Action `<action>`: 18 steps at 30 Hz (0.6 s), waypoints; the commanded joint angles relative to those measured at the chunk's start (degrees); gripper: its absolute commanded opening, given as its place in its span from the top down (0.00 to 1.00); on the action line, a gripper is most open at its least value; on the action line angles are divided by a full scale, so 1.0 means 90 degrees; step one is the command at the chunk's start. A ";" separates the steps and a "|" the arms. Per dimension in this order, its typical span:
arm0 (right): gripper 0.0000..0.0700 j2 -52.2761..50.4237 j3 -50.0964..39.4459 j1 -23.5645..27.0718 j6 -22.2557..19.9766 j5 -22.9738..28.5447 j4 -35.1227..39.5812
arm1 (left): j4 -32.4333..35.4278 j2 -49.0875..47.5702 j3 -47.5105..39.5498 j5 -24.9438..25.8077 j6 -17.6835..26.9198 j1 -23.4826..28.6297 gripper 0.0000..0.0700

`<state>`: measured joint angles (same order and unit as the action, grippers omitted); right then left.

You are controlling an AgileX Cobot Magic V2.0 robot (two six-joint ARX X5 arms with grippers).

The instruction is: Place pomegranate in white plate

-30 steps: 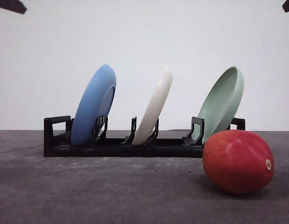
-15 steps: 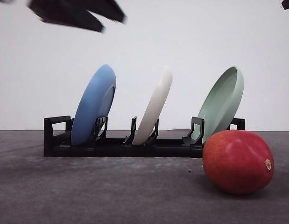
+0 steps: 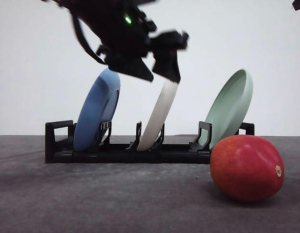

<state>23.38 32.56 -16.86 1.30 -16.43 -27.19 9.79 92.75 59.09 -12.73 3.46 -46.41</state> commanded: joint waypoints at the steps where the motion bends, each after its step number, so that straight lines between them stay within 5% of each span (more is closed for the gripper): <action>1: 0.43 0.0010 0.0104 -0.0029 0.0022 -0.0004 0.0063 | -0.0106 0.0331 0.0405 -0.0191 -0.0278 -0.0066 0.44; 11: 0.43 0.0010 0.0104 -0.0029 0.0021 -0.0004 0.0065 | -0.0493 0.1057 0.1154 -0.0209 -0.0346 -0.0005 0.46; 18: 0.43 0.0010 0.0104 -0.0029 0.0019 -0.0002 0.0067 | -0.0493 0.1059 0.1156 -0.0209 -0.0530 -0.0012 0.79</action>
<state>23.38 32.56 -16.86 1.30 -16.43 -27.18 4.91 100.88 67.99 -14.63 0.04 -46.09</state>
